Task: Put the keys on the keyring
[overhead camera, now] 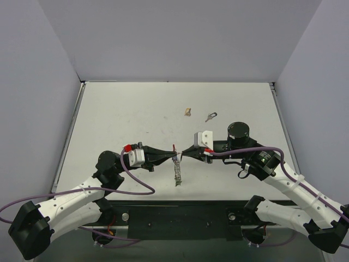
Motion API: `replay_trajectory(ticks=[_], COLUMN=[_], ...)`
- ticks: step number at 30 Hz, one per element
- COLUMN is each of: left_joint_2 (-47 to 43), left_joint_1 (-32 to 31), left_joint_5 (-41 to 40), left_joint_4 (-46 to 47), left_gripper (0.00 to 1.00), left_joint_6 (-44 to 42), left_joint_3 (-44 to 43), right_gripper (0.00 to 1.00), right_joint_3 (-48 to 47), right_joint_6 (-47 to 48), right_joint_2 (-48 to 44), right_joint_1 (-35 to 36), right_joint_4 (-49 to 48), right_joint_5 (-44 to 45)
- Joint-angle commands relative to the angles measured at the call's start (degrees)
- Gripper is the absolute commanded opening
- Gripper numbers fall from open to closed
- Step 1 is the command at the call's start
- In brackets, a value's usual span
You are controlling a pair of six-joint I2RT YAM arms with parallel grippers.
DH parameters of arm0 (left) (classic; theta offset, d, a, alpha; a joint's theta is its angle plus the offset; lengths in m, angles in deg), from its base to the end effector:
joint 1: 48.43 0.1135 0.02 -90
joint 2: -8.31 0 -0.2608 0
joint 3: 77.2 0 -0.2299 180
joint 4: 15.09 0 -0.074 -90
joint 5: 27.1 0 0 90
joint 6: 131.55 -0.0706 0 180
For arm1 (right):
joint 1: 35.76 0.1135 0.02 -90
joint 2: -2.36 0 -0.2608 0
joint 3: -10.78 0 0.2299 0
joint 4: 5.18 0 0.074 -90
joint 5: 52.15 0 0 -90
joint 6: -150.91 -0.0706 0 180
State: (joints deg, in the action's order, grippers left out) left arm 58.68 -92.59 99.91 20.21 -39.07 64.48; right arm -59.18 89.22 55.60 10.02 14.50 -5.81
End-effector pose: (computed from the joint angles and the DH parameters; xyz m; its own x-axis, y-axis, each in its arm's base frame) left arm 0.1126 -0.1686 0.3178 0.2417 -0.2829 -0.9282 0.9644 0.1755 0.1976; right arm 0.1108 0.1838 0.3821 0.4422 -0.0375 -0.8961 -0.8969 -0.0084 -0.4422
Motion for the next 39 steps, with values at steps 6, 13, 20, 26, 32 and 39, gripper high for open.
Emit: replay_trajectory(ticks=[6,13,20,26,32,39], left_joint_2=[-1.06,-1.06,-1.15,-1.15,-1.06,-1.06], left_joint_1=[0.22,0.22,0.13,0.13,0.22,0.13], left_joint_5=[0.69,0.60,0.69,0.78,1.13,1.30], left_joint_4=[3.79,3.88,3.88,4.58,5.11,6.08], left_gripper=[0.00,0.00,0.00,0.00,0.00,0.00], left_joint_6=[-0.46,-0.55,-0.55,-0.11,0.42,1.03], left_joint_3=[-0.62,-0.62,-0.62,-0.44,-0.44,-0.27], right_gripper=[0.00,0.00,0.00,0.00,0.00,0.00], right_joint_3=[0.07,0.42,0.69,0.86,1.04,1.13], right_joint_6=[-1.25,-1.95,-2.82,-4.67,-5.20,-5.99], right_joint_2=[-0.94,-0.76,-0.50,0.03,0.47,0.64], right_joint_1=[-0.25,-0.16,-0.08,-0.08,0.10,0.28], right_joint_4=[-3.33,-3.59,-4.03,-5.87,-6.23,-6.58], right_joint_5=[-0.20,-0.64,-0.64,-0.29,-0.20,-0.46])
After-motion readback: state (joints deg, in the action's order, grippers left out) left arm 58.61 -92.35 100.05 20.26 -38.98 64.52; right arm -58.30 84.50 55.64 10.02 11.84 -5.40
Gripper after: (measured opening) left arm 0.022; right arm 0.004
